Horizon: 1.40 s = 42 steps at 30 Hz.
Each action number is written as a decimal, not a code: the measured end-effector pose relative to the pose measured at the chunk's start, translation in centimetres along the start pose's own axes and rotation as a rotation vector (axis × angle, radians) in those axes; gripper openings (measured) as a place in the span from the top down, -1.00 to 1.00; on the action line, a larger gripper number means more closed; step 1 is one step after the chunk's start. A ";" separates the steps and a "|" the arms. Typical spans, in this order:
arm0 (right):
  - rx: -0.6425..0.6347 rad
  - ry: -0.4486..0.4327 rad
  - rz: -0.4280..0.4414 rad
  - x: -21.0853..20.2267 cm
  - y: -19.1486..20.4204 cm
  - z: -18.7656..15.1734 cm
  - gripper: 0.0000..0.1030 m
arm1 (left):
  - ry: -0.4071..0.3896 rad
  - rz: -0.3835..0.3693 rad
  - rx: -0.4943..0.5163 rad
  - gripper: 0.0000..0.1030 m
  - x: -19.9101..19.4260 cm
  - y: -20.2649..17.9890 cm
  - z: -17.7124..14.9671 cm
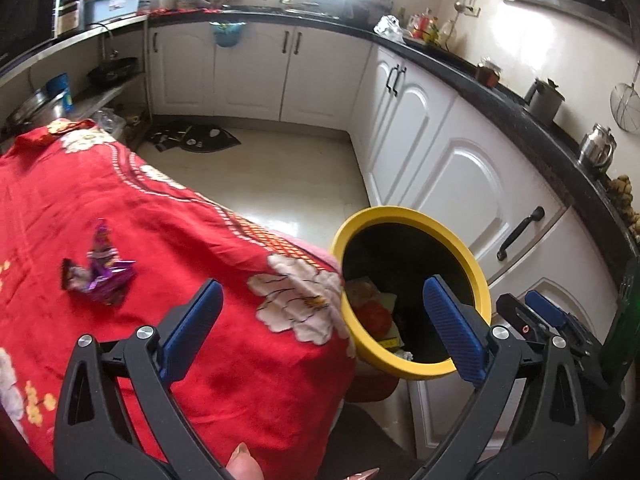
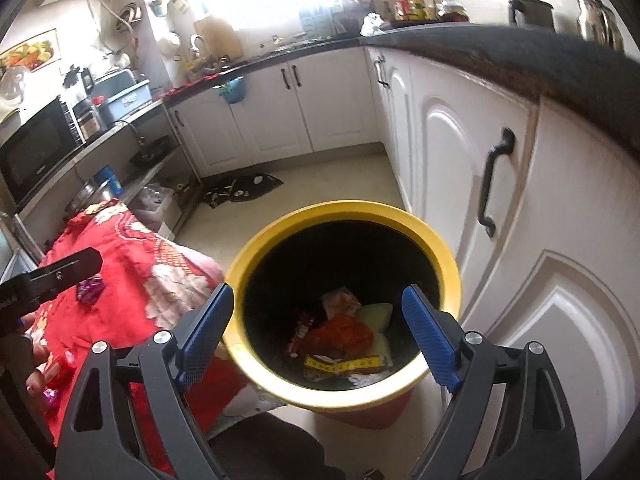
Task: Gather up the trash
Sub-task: 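Move both tools back toward the purple wrappers on the bedspread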
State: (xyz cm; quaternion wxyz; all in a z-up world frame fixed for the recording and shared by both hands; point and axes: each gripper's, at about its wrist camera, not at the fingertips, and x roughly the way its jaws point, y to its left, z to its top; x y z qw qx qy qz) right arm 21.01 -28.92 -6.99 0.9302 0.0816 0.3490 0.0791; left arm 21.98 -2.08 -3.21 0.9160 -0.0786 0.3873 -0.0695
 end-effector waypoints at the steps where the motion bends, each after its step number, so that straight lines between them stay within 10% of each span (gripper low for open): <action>1: -0.005 -0.005 0.008 -0.2 0.4 0.1 -0.62 | -0.005 0.005 -0.004 -0.79 -0.4 0.3 -0.1; 42: -0.245 -0.028 0.287 -1.6 16.1 0.8 -0.65 | -0.108 0.223 -0.196 -0.79 -11.4 14.2 -4.8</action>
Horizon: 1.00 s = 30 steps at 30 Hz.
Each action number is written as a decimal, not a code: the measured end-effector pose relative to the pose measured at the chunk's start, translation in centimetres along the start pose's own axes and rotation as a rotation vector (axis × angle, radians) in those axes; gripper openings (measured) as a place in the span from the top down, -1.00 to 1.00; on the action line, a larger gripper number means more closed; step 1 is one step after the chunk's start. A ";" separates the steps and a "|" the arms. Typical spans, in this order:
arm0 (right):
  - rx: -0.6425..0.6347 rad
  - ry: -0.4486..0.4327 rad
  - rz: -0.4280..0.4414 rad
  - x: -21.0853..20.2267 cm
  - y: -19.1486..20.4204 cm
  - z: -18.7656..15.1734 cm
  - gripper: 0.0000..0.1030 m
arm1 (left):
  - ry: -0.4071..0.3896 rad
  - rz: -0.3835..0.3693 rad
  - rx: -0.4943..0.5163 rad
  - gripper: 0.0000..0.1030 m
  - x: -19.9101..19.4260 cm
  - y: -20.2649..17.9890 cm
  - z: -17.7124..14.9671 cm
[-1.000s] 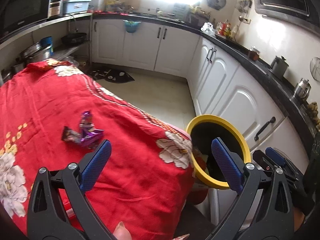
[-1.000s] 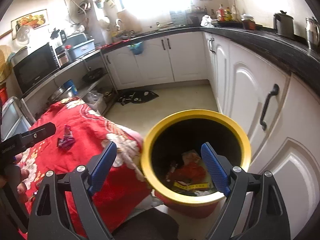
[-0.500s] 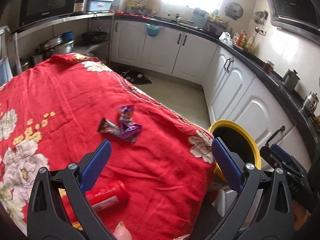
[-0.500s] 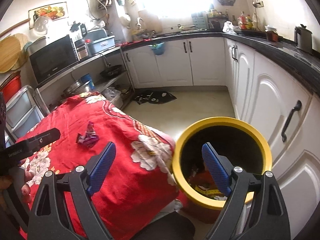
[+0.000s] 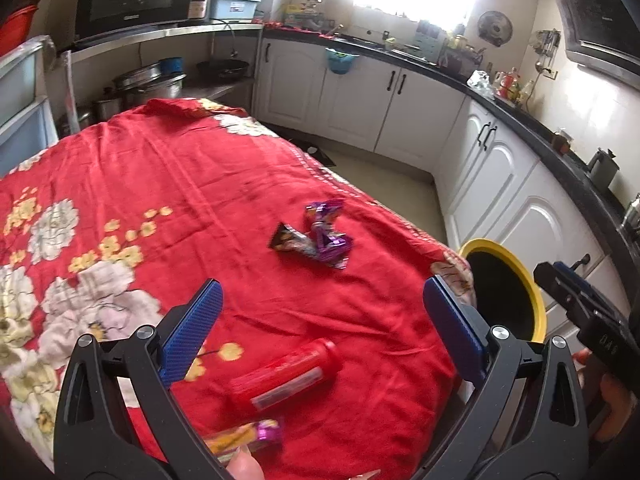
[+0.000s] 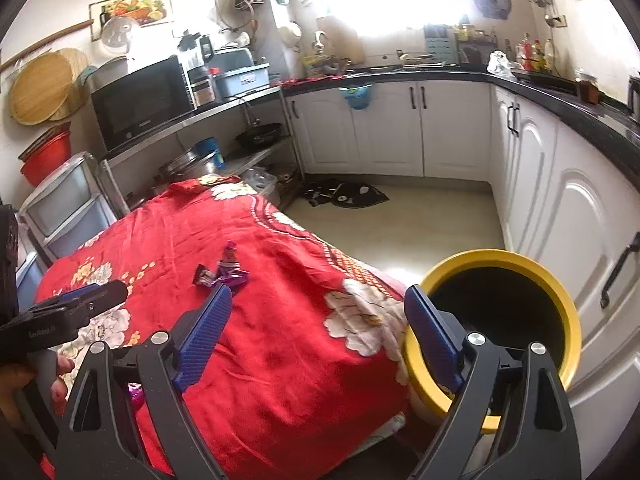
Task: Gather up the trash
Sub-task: 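Move both tools back toward the purple wrappers on the bedspread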
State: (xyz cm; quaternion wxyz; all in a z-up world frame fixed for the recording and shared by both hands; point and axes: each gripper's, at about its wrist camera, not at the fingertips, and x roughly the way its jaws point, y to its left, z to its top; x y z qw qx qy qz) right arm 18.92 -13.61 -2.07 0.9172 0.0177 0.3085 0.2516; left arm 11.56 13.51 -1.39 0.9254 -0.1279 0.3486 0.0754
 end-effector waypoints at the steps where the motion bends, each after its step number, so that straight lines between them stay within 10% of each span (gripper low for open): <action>1: -0.003 0.001 0.004 0.2 0.3 0.0 -0.65 | 0.000 0.003 -0.001 -0.79 -0.1 0.4 0.0; 30: -0.195 0.136 0.091 10.7 8.3 1.7 -0.65 | 0.142 -0.057 0.146 -0.79 -0.8 5.0 -5.1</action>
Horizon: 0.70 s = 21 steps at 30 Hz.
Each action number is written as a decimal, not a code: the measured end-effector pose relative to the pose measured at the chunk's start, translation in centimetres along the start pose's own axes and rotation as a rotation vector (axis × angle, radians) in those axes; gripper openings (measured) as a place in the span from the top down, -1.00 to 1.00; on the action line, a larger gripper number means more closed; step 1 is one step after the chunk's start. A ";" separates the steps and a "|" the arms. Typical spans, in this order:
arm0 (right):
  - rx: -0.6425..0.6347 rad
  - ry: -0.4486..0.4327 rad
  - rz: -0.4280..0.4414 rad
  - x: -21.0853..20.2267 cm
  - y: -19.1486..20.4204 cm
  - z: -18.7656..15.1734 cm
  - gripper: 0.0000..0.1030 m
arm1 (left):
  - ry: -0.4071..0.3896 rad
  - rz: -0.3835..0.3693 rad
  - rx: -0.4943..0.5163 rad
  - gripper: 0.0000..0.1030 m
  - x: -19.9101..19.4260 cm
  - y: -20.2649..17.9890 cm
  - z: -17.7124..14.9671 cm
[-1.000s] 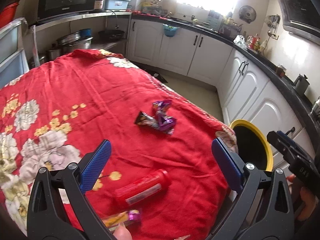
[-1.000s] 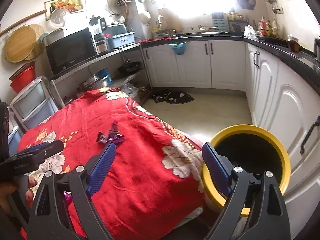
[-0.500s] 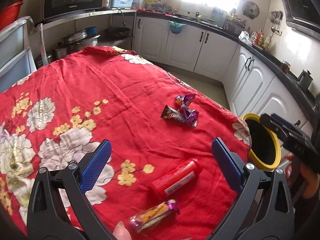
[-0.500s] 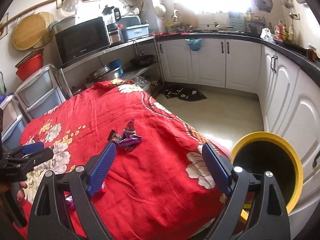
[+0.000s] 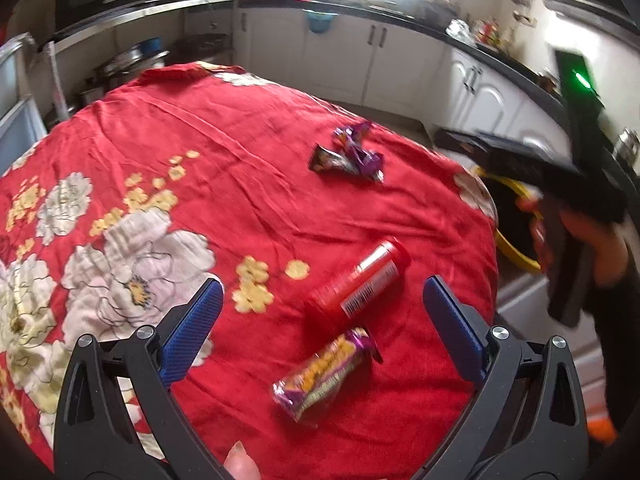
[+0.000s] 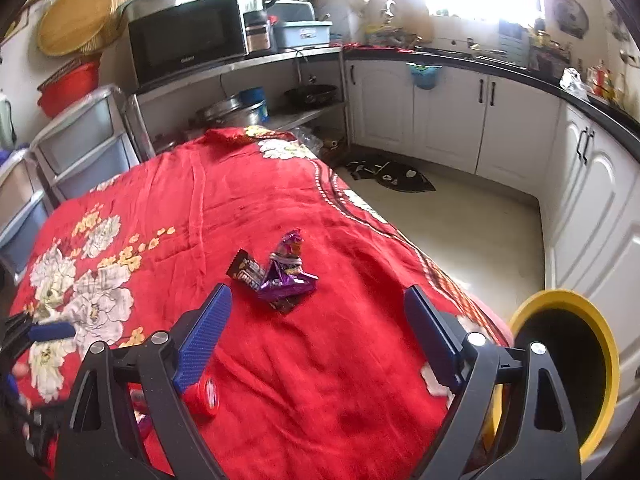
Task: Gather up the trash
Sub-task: 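Move both tools back toward the purple wrappers on the bedspread, then grasp the purple candy wrapper with the right tool while the left tool grasps the yellow snack packet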
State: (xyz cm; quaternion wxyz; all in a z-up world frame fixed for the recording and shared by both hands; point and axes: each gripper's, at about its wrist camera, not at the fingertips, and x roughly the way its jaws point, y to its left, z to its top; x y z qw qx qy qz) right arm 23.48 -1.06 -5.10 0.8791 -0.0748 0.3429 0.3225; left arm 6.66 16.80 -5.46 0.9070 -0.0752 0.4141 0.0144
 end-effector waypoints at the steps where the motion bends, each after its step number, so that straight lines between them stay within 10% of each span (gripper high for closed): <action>1: -0.005 0.011 0.005 0.8 0.2 0.3 -0.65 | 0.008 -0.006 0.011 -0.79 0.1 -0.2 -0.4; 10: 0.014 0.113 0.044 7.8 1.5 2.2 -0.59 | 0.074 -0.007 0.093 -0.75 1.7 -1.0 -2.4; 21: 0.092 0.241 0.083 13.6 0.7 2.8 0.06 | 0.151 -0.025 0.071 -0.08 3.9 0.0 -3.9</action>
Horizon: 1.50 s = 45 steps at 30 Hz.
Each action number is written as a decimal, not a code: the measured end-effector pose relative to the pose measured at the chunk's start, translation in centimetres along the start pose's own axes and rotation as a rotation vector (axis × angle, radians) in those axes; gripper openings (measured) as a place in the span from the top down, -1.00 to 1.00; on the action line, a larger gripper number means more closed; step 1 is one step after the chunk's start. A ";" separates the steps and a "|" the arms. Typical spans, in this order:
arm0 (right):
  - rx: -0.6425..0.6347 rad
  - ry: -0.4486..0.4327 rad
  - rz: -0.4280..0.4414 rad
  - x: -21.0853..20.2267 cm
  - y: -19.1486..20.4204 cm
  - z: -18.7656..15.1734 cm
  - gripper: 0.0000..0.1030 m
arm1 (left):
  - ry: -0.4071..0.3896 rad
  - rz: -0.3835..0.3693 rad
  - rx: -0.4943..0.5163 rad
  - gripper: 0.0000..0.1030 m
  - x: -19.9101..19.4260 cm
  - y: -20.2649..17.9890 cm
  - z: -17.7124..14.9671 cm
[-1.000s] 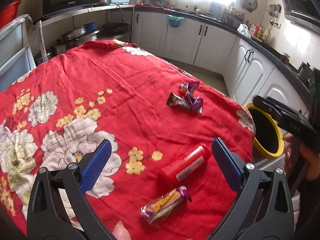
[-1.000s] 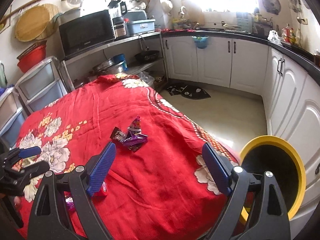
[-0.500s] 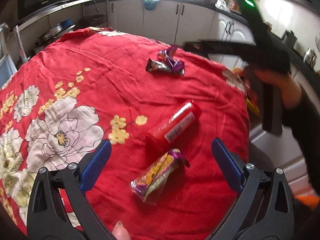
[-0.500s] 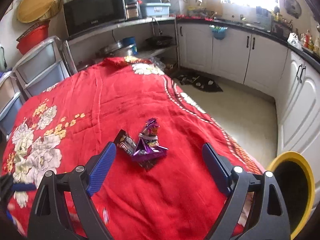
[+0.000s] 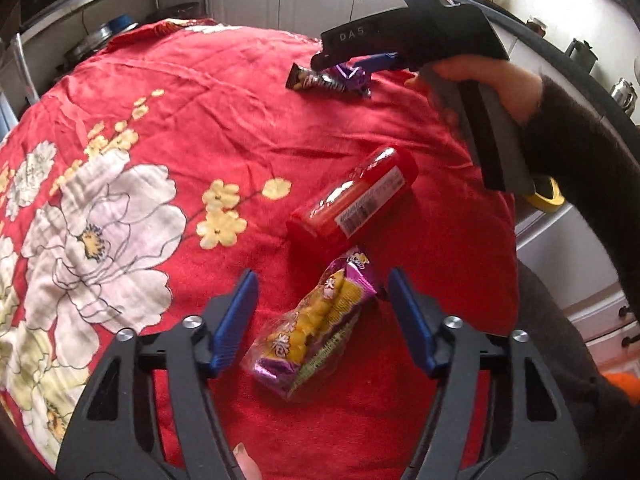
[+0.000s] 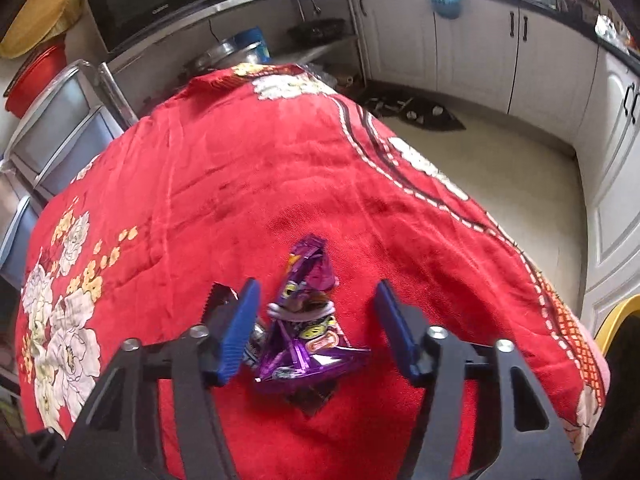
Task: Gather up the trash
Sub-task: 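Grasp the purple candy wrapper with the right tool while the left tool grasps the yellow snack packet, then carry the purple wrapper and yellow snack packet over the yellow-rimmed bin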
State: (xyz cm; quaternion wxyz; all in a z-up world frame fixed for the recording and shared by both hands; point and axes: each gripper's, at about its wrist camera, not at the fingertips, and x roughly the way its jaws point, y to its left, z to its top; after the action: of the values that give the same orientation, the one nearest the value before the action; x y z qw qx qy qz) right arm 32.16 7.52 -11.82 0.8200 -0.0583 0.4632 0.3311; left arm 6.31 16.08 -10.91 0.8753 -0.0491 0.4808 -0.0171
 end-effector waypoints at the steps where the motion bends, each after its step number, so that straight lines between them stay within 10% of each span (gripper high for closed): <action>1: 0.005 0.002 0.002 0.1 -0.2 -0.1 0.12 | 0.002 0.004 0.001 -0.06 0.1 0.0 -0.1; 12: 0.074 -0.043 0.011 -2.4 -4.1 -3.2 0.43 | 0.014 -0.004 0.021 0.66 0.1 -1.4 -0.1; 45: 0.202 -0.201 0.009 -17.1 -10.5 -14.1 0.45 | -0.088 -0.159 0.083 0.74 1.2 -11.3 6.1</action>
State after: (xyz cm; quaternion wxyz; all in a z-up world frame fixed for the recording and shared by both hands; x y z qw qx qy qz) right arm 22.29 -14.65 -8.34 0.8624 0.0601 0.4101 0.2906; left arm 12.23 5.17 -7.50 0.8928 -0.0516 0.4351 -0.1042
